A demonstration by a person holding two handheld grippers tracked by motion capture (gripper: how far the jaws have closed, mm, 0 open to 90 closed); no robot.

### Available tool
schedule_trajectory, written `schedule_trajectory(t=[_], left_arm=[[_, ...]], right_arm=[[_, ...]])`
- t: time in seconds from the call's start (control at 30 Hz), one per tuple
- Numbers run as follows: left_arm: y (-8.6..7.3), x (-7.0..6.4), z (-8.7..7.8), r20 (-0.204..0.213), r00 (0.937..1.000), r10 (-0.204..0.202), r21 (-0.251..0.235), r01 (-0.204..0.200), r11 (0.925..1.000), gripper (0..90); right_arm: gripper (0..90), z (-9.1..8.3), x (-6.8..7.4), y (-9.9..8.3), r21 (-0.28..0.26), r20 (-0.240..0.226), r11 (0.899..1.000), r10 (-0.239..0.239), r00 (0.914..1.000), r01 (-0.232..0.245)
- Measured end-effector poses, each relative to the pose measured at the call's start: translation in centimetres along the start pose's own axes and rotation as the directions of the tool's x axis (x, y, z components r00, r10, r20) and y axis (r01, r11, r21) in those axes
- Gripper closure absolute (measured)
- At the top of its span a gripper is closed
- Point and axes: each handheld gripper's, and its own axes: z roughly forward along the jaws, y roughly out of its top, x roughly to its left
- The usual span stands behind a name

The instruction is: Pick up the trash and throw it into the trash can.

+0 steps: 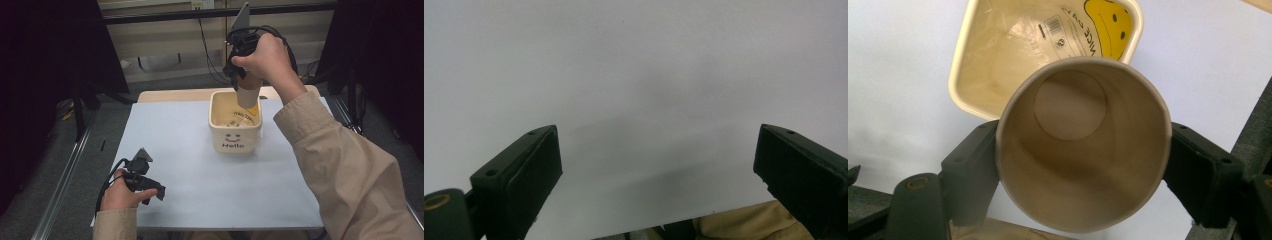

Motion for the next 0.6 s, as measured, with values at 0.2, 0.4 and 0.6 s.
schedule_trajectory(t=[0.2,0.4,0.6], left_arm=[[0.0,0.0,0.1,0.008,1.0,-0.003,-0.002,0.003,1.0,5.1],[0.0,0.2,0.0,0.001,1.0,0.006,0.007,-0.006,1.0,5.2],[-0.1,0.2,0.0,0.001,1.0,0.005,-0.001,-0.005,1.0,5.1]], right_arm=[[21.0,1.1,0.4,0.4,0.0,0.014,1.0,-0.012,0.9998,0.012],[20.8,2.6,0.5,0.6,0.014,0.003,1.0,-0.009,1.0,0.009],[20.5,4.1,0.5,0.7,0.034,-0.001,0.999,-0.007,1.0,0.008]])
